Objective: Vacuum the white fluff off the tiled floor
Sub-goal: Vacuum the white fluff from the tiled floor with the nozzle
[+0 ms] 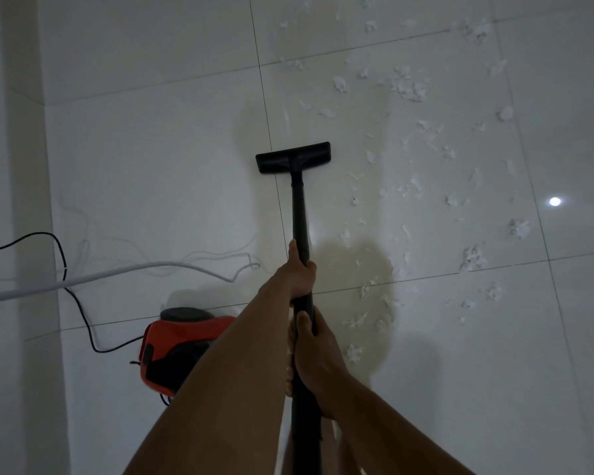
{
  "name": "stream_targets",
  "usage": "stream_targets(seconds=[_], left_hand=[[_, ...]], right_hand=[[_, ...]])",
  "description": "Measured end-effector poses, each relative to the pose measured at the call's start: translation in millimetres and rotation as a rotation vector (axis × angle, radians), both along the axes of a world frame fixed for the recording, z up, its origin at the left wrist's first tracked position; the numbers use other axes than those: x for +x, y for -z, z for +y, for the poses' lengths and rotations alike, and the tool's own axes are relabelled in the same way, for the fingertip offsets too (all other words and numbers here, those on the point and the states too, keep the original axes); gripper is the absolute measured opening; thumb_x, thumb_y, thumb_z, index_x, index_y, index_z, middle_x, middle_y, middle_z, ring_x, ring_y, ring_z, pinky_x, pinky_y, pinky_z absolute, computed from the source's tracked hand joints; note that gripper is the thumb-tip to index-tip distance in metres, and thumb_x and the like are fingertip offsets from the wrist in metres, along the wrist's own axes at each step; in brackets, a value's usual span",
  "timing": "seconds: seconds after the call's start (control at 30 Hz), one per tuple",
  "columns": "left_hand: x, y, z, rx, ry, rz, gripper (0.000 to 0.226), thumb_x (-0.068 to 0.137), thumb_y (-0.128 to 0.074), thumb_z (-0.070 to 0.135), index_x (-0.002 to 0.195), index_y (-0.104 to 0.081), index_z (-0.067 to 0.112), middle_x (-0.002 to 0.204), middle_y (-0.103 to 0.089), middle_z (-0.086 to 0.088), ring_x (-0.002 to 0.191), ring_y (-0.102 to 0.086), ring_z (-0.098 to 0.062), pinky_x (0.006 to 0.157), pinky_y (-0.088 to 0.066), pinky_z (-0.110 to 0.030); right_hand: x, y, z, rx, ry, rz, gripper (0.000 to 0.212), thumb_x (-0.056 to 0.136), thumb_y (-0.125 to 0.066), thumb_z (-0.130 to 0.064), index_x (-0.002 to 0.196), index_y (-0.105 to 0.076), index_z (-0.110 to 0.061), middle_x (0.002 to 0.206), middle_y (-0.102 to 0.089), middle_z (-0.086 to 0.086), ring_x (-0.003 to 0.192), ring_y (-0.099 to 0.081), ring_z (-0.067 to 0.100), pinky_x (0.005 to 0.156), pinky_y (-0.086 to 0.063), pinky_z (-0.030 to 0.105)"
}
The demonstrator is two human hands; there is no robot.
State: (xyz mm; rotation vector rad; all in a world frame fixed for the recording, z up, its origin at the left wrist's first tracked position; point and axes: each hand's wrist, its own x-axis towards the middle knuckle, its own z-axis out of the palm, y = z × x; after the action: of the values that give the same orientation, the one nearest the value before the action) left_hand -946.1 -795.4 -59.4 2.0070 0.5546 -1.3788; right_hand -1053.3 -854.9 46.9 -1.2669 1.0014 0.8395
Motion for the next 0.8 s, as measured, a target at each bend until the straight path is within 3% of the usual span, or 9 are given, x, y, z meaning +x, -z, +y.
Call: stream_targets(seconds=[0.2,0.4,0.63,0.67,0.7,0.73,0.77,0.8], left_hand=[[39,-4,6,-0.006,-0.001,0.012,0.075,0.11,-0.033,0.04,0.161,0.022,0.041,0.134,-0.062,-0.023,0.111,-0.066,-0.038,0.102,-0.056,-0.053],[81,-13,15,-0.021,0.011,0.023,0.074,0.111,-0.033,0.038,0.161,0.022,0.039,0.138,-0.06,-0.023,0.111,-0.066,-0.037,0.1,-0.057,-0.05],[112,-16,25,-0.018,0.035,0.032,0.075,0.111,-0.033,0.037,0.161,0.022,0.039,0.138,-0.06,-0.023,0.113,-0.066,-0.039,0.102,-0.056,-0.054],[117,-16,26,-0.017,0.036,0.035,0.075,0.111,-0.033,0.037,0.161,0.022,0.039,0.139,-0.059,-0.023,0.112,-0.066,-0.039,0.102,-0.056,-0.053],[121,-17,26,-0.019,0.033,0.036,0.075,0.11,-0.033,0.037,0.162,0.022,0.039,0.14,-0.059,-0.023,0.112,-0.066,-0.04,0.102,-0.055,-0.053],[127,-16,27,-0.021,0.032,0.035,0.075,0.11,-0.033,0.036,0.162,0.022,0.038,0.143,-0.057,-0.023,0.112,-0.066,-0.04,0.103,-0.055,-0.053],[133,-16,27,-0.02,0.03,0.03,0.076,0.11,-0.034,0.036,0.162,0.022,0.038,0.145,-0.055,-0.023,0.113,-0.066,-0.04,0.103,-0.055,-0.052],[140,-17,29,-0.016,0.03,0.027,0.075,0.11,-0.034,0.036,0.161,0.022,0.038,0.147,-0.054,-0.023,0.113,-0.066,-0.04,0.103,-0.055,-0.051]], right_hand=[[39,-4,1,0.049,-0.022,-0.006,0.034,0.105,-0.037,-0.04,0.119,-0.054,-0.015,0.063,-0.05,0.012,0.038,-0.049,0.018,0.042,-0.047,0.026],[77,-5,16,-0.001,-0.041,-0.004,0.025,0.103,-0.035,-0.047,0.122,-0.051,-0.045,0.054,-0.055,0.008,0.043,-0.056,0.021,0.049,-0.052,0.032],[111,-14,19,-0.121,-0.209,-0.124,0.036,0.109,-0.03,-0.032,0.141,-0.045,-0.023,0.064,-0.051,0.003,0.031,-0.048,-0.001,0.034,-0.043,0.014],[118,-21,20,-0.124,-0.18,-0.144,0.037,0.109,-0.03,-0.029,0.142,-0.044,-0.02,0.072,-0.055,0.002,0.04,-0.055,-0.005,0.037,-0.044,0.011],[124,-26,20,-0.093,-0.135,-0.164,0.038,0.11,-0.029,-0.026,0.145,-0.042,-0.019,0.091,-0.062,0.003,0.065,-0.064,-0.009,0.053,-0.05,0.01],[130,-30,19,-0.11,-0.12,-0.193,0.041,0.11,-0.028,-0.024,0.15,-0.035,-0.021,0.117,-0.063,0.005,0.099,-0.065,-0.001,0.079,-0.045,0.012],[143,-53,20,-0.081,-0.122,-0.14,0.043,0.11,-0.027,-0.023,0.154,-0.028,-0.023,0.137,-0.055,0.01,0.121,-0.055,0.015,0.092,-0.038,0.018],[148,-44,24,-0.064,-0.105,-0.16,0.045,0.11,-0.027,-0.024,0.155,-0.022,-0.027,0.145,-0.048,0.015,0.128,-0.048,0.027,0.093,-0.041,0.026]])
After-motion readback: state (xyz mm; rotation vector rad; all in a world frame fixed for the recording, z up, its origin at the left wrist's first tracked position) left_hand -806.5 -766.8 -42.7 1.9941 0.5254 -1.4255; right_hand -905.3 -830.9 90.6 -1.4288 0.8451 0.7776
